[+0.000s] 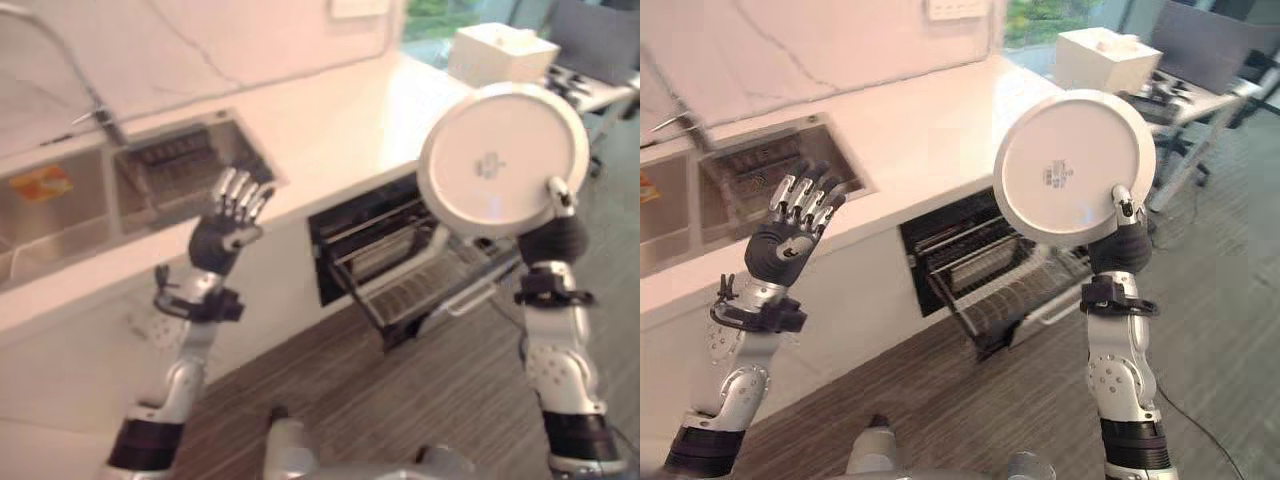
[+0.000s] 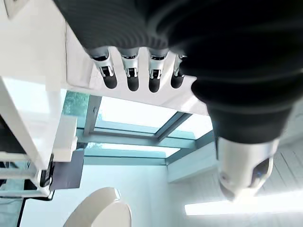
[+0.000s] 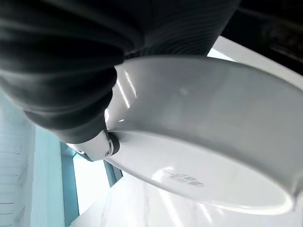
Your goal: Place the dishes in the dishwasher.
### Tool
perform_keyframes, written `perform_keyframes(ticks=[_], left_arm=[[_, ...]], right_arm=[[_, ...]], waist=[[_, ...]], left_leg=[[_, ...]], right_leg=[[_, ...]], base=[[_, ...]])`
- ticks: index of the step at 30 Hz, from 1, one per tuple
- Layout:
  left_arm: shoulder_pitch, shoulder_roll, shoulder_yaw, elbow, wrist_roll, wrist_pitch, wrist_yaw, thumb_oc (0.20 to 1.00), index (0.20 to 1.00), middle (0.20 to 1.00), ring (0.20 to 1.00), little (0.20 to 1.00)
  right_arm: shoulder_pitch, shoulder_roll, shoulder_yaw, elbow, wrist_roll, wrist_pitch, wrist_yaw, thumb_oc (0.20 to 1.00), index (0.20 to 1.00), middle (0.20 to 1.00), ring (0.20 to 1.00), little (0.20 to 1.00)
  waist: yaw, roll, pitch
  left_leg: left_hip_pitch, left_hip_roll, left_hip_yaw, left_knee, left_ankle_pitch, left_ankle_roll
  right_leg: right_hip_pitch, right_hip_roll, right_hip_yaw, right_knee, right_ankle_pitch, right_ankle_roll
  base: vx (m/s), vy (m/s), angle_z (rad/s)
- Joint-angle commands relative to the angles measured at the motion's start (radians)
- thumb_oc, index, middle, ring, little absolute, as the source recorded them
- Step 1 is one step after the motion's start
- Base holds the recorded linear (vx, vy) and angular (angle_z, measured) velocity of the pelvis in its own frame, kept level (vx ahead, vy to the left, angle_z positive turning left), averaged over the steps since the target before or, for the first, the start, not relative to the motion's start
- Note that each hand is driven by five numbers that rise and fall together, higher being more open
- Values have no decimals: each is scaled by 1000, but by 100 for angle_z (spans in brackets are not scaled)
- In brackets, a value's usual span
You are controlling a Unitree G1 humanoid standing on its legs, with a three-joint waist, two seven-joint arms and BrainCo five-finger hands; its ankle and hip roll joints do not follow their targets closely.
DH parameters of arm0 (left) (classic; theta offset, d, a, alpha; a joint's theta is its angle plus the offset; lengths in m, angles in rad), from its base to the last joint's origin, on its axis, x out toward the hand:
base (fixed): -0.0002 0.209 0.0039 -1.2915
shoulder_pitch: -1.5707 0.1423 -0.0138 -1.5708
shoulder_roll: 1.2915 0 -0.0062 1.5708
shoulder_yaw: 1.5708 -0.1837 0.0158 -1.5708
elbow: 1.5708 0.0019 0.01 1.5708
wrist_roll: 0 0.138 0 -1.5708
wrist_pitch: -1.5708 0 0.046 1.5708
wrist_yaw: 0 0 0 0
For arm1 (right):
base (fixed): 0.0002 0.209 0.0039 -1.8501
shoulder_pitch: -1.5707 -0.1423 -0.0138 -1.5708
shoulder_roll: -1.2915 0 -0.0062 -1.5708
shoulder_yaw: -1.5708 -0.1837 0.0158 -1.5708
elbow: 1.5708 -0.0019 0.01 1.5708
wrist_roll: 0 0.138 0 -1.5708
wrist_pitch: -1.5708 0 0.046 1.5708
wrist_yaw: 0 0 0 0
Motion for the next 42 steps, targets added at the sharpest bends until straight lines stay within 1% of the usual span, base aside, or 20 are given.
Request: perform_keyframes(ticks=[1,3,5,6,7,12,13,16,19,21,23,25,27,28,30,31,32,38,40,42], left_arm=[[-28,40,4,-94,67,-92,37,1000,1000,1000,1000,1000],[-13,24,5,-85,47,-108,8,1000,1000,1000,1000,1000],[-3,24,3,-94,43,-94,-11,1000,1000,1000,1000,1000],[-5,24,0,-93,36,-77,-41,1000,1000,1000,1000,1000],[-17,23,-12,-88,32,-68,-64,1000,1000,1000,1000,1000],[-37,37,-35,-101,74,-75,-33,1000,1000,1000,1000,1000],[-43,36,-39,-91,82,-90,-32,1000,1000,1000,1000,1000],[-48,33,-43,-87,91,-88,-42,1000,1000,1000,1000,1000],[-42,37,-44,-75,108,-107,-55,1000,1000,1000,1000,1000],[-39,35,-35,-72,113,-113,-62,1000,1000,1000,1000,1000],[-39,42,-24,-67,113,-113,-67,1000,1000,1000,1000,1000],[-40,52,-21,-60,148,-119,-50,1000,1000,1000,1000,1000],[-39,61,-27,-58,177,-121,-26,1000,1000,1000,1000,1000],[-41,63,-35,-53,189,-115,-6,1000,1000,1000,1000,1000],[-46,60,-43,-47,185,-101,14,1000,1000,1000,1000,1000],[-47,60,-45,-42,168,-95,22,1000,1000,1000,1000,1000],[-30,57,-37,-29,180,-98,62,1000,1000,1000,1000,1000],[80,62,9,16,230,-65,169,1000,1000,1000,1000,1000],[155,50,26,46,234,-54,189,1000,1000,1000,1000,1000],[183,47,25,61,236,-56,201,1000,1000,1000,1000,1000]], right_arm=[[-53,15,0,-113,-4,-42,91,200,200,200,200,200],[-45,19,30,-118,3,-66,109,200,200,200,200,200],[-42,32,50,-110,-28,-86,94,200,200,200,200,200],[-21,46,65,-119,-70,-106,69,200,200,200,200,200],[9,50,67,-137,-91,-124,49,200,200,200,200,200],[11,46,59,-104,-88,-124,76,200,200,200,200,200],[11,61,60,-105,-88,-150,88,200,200,200,200,200],[-1,89,68,-100,-140,-179,56,200,200,200,200,200],[4,101,77,-115,-187,-204,20,200,200,200,200,200],[12,108,70,-119,-216,-205,17,200,200,200,200,200],[25,109,55,-118,-229,-209,6,200,200,200,200,200],[36,107,43,-118,-229,-211,-9,200,200,200,200,200],[38,107,46,-120,-214,-211,9,200,200,200,200,200],[39,112,53,-130,-209,-201,8,200,200,200,200,200],[41,110,61,-142,-233,-193,-6,200,200,200,200,200],[44,109,65,-141,-266,-198,-19,200,200,200,200,200],[36,95,68,-121,-325,-202,-35,200,200,200,200,200],[28,-29,46,-134,-655,-191,-117,200,200,200,200,200],[35,-83,29,-128,-803,-214,-166,200,200,200,200,200],[39,-105,23,-126,-854,-221,-169,200,200,200,200,200]], waist=[[19,-42,0],[27,-24,-3],[35,-10,-5],[32,-2,-6],[29,-4,1],[43,-19,-4],[53,-30,-8],[63,-34,-3],[58,-32,3],[49,-33,5],[47,-46,6],[45,-58,8],[40,-63,12],[23,-65,19],[8,-68,22],[9,-70,22],[20,-76,15],[45,-78,-6],[56,-74,-10],[60,-74,-9]], left_leg=[[-8,-87,-3,138,-189,-13],[-14,-172,46,138,-199,5],[-16,-216,75,138,-218,17],[-22,-232,118,138,-223,26],[-24,-242,133,138,-224,27],[-26,-302,51,138,-253,63],[-18,-322,38,138,-266,82],[-11,-335,12,138,-278,102],[-15,-342,-17,138,-275,126],[-24,-342,-24,138,-270,132],[-28,-348,-23,138,-267,130],[-27,-343,-15,138,-272,123],[-22,-336,-13,138,-279,119],[-14,-333,-27,138,-287,119],[-10,-330,-39,138,-298,121],[-8,-327,-45,138,-301,121],[-7,-310,-33,138,-302,112],[1,-268,-24,138,-298,84],[2,-256,-27,138,-295,73],[2,-254,-29,138,-293,70]], right_leg=[[94,-5,41,-252,155,44],[106,-7,-9,-252,137,35],[121,-4,-46,-252,137,38],[141,-1,-83,-252,134,42],[172,4,-109,-252,123,45],[189,9,-105,-252,115,52],[201,-2,-117,-252,128,60],[225,4,-127,-252,174,59],[262,48,-95,-252,258,60],[247,63,-71,-252,272,54],[226,45,-44,-252,229,46],[179,-6,-18,-252,205,50],[138,-29,17,-252,217,59],[97,-34,76,-252,236,66],[63,-22,141,-252,241,73],[56,-22,150,-252,242,79],[63,-30,109,-252,223,84],[80,-12,83,-252,167,84],[90,-4,75,-252,152,72],[93,-2,71,-252,149,70]], base=[[-185,-593,-41],[-67,-288,13],[68,-92,75],[184,-57,64],[180,-14,67],[152,167,51],[193,257,-23],[180,227,-7],[160,157,13],[87,39,29],[59,-57,28],[57,-121,11],[71,-182,7],[99,-242,2],[85,-228,27],[66,-331,75],[47,-326,80],[35,-195,18],[46,-147,-7],[24,-97,3]])
